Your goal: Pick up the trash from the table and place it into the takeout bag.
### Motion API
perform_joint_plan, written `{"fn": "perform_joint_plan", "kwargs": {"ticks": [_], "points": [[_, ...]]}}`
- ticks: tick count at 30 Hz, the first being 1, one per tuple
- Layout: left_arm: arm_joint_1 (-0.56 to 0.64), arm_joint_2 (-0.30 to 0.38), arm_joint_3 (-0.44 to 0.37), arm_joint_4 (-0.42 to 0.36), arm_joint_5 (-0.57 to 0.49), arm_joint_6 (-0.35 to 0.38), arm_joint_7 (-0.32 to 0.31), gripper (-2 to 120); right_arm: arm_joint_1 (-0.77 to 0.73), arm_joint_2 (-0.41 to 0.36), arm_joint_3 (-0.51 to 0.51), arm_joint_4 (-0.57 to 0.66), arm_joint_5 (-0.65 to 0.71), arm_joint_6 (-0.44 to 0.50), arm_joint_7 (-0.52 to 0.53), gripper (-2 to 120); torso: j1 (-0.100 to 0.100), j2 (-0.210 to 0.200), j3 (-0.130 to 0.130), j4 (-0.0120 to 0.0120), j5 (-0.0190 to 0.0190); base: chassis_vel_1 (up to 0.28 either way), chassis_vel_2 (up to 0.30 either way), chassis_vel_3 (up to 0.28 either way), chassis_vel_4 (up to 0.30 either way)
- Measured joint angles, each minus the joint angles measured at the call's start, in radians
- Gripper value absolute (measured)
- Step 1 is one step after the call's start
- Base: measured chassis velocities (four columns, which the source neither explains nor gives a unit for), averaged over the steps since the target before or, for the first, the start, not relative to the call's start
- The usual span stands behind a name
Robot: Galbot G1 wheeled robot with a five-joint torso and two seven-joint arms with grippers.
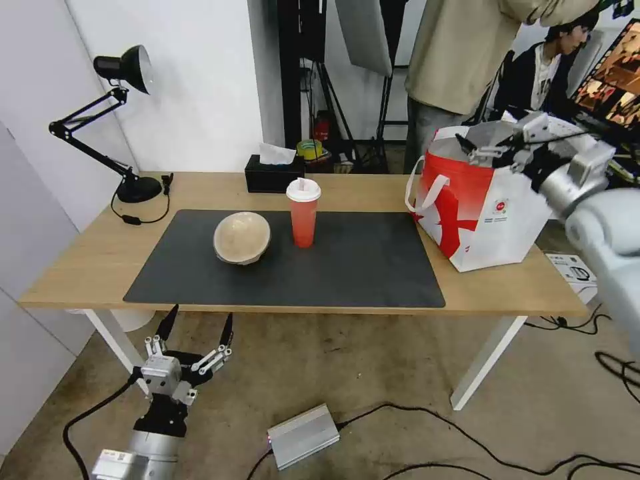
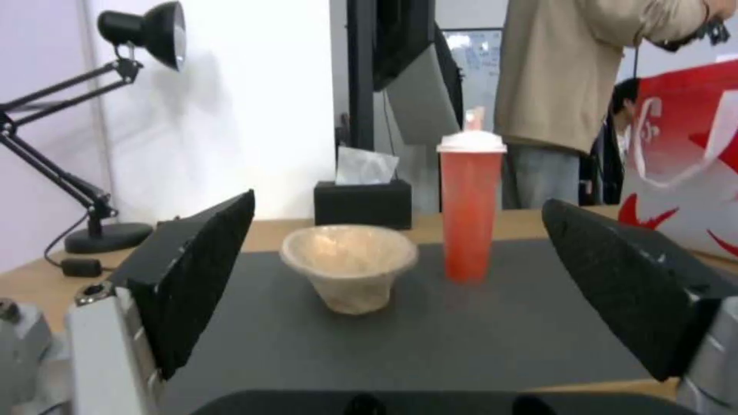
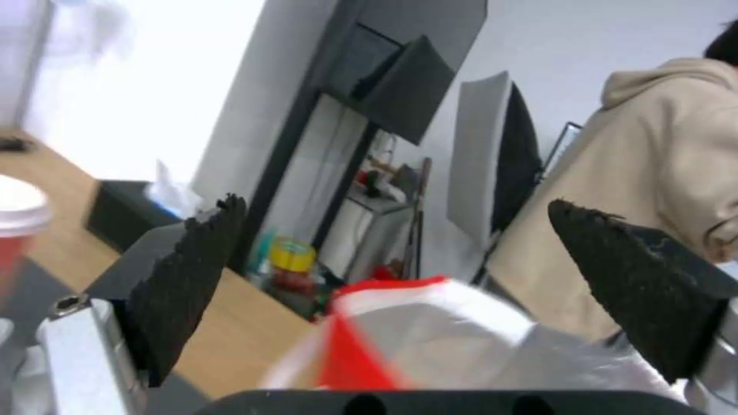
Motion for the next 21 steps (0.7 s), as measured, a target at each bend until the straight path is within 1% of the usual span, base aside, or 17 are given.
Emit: {"fn": "perform_joint_plan", "kwargs": {"ticks": [1, 3, 9, 13, 14, 17, 18, 21], "points": [[-0.007, -0.003, 0.001, 0.0, 0.007, 0.001, -0.002, 100, -0.046, 0.012, 0.015, 0.029, 0.0, 0.01, 0.014, 100, 0.0, 0.0, 0.0, -0.0001, 0.0002, 0.0, 0.0, 0.0, 0.0], [-0.017, -0.01, 0.002, 0.002, 0.019, 0.001, -0.002, 100, -0.091, 0.027, 0.03, 0.06, 0.0, 0.017, 0.028, 100, 0.0, 0.0, 0.0, -0.0002, 0.0003, 0.0, 0.0, 0.0, 0.0], [-0.029, -0.028, 0.018, 0.007, 0.043, 0.001, -0.008, 100, -0.16, 0.063, 0.048, 0.111, -0.004, 0.03, 0.059, 100, 0.0, 0.0, 0.0, -0.0001, 0.0001, 0.0, 0.0, 0.0, 0.0], [-0.035, -0.035, 0.034, 0.006, 0.063, 0.001, -0.015, 100, -0.248, 0.121, 0.079, 0.178, -0.038, 0.043, 0.097, 100, 0.0, 0.0, 0.0, 0.0001, -0.0001, 0.0, 0.0, 0.0, 0.0], [-0.035, -0.035, 0.034, 0.006, 0.063, 0.001, -0.015, 100, -0.248, 0.121, 0.079, 0.178, -0.038, 0.043, 0.097, 100, 0.0, 0.0, 0.0, 0.0001, -0.0001, 0.0, 0.0, 0.0, 0.0], [-0.055, -0.031, 0.027, 0.008, 0.064, 0.0, -0.014, 100, -0.348, 0.194, 0.11, 0.214, -0.098, 0.074, 0.117, 100, 0.0, 0.0, 0.0, 0.0, 0.0001, 0.0, 0.0, 0.0, 0.0], [-0.055, -0.031, 0.027, 0.008, 0.064, 0.0, -0.014, 100, -0.348, 0.194, 0.11, 0.214, -0.098, 0.074, 0.117, 100, 0.0, 0.0, 0.0, 0.0, 0.0001, 0.0, 0.0, 0.0, 0.0], [-0.073, -0.03, 0.026, 0.017, 0.063, 0.0, -0.014, 100, -0.428, 0.257, 0.127, 0.231, -0.151, 0.114, 0.125, 100, 0.0, 0.0, 0.0, -0.0002, 0.0001, 0.0, 0.0, 0.0, 0.0]]}}
